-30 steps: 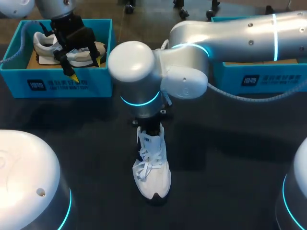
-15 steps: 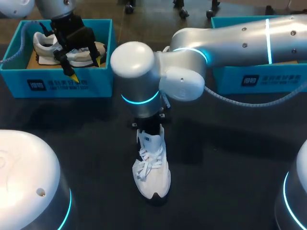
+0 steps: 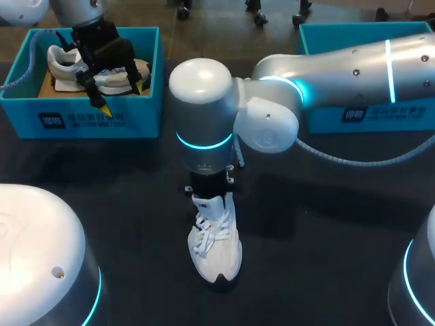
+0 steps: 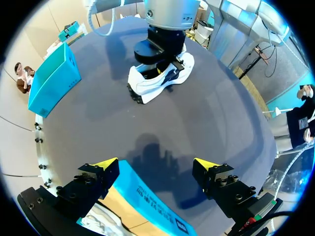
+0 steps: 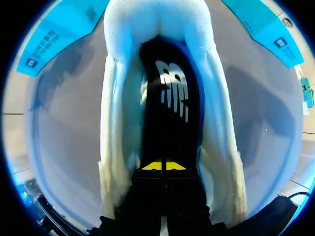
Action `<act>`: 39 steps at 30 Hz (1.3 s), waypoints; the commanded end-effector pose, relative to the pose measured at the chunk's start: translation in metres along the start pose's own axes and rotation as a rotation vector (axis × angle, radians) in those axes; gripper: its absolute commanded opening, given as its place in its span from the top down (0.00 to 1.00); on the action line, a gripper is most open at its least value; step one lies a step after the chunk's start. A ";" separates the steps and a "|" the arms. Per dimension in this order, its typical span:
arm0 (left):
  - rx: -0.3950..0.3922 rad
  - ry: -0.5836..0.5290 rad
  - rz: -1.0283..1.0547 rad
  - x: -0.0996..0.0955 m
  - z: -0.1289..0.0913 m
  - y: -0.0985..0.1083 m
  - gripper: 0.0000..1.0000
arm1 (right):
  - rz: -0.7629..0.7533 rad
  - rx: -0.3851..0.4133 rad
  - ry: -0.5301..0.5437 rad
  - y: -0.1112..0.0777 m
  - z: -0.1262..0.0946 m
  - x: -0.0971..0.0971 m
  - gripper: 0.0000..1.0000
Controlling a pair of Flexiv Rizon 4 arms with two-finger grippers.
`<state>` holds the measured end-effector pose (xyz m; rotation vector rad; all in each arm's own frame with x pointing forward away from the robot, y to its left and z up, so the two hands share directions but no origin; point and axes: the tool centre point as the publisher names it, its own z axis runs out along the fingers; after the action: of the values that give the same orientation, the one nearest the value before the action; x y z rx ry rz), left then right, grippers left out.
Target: Take the shoe out of the shoebox, open the shoe tongue, remove and reinsert the insole, then place the shoe into the shoebox
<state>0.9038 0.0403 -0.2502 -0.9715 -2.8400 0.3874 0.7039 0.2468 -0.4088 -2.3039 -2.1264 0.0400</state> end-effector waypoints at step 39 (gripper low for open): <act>-0.003 0.001 0.001 0.000 -0.001 0.000 0.00 | -0.018 -0.091 -0.494 0.027 -0.043 -0.014 1.00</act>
<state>0.9038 0.0403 -0.2502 -0.9715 -2.8400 0.3873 0.7345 0.2263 -0.3638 -2.4268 -2.4268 0.4857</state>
